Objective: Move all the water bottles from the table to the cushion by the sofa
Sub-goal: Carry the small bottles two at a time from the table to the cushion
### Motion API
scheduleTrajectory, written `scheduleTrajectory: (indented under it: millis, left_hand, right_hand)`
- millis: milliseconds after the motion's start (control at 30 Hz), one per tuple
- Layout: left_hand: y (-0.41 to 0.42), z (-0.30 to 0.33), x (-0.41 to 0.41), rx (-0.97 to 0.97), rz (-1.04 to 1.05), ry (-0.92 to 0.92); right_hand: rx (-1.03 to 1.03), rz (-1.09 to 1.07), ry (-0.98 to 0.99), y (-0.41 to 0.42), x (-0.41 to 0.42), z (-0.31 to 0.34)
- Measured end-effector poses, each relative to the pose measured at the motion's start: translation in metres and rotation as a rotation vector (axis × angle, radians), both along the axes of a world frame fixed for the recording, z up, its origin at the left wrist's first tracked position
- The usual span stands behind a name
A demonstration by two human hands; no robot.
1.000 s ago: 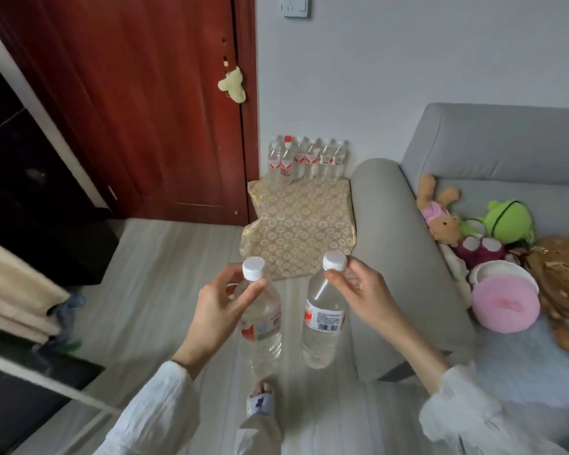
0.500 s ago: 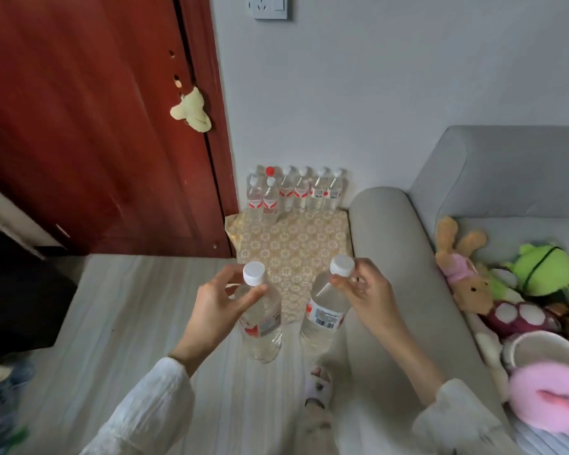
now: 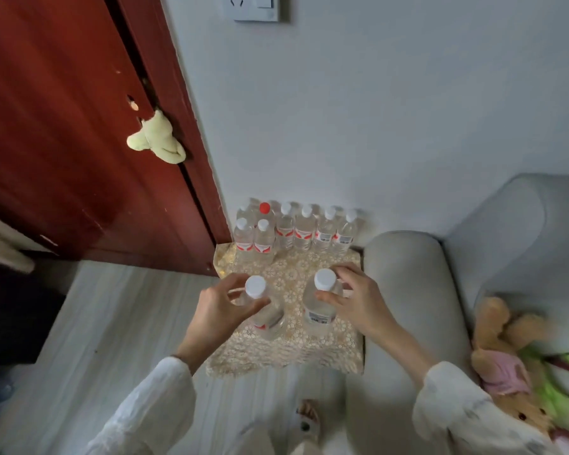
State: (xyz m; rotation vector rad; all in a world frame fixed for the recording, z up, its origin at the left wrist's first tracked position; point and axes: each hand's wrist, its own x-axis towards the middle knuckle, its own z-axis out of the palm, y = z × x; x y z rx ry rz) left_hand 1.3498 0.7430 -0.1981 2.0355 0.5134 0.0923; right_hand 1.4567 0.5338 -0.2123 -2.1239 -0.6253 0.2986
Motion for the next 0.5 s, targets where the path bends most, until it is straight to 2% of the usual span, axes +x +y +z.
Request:
scheduleTrajectory:
  millis: [200, 400, 500]
  left_hand:
    - [0.023, -0.056, 0.093, 0.026, -0.145, 0.1]
    - [0.042, -0.126, 0.168, 0.12, -0.368, 0.25]
    - [0.05, -0.152, 0.198, 0.216, -0.448, 0.23]
  right_hand:
    - [-0.071, -0.118, 0.174, 0.024, 0.072, -0.07]
    - [-0.172, -0.212, 0.166, 0.048, 0.113, -0.143]
    - [-0.183, -0.245, 0.186, 0.059, 0.138, -0.168]
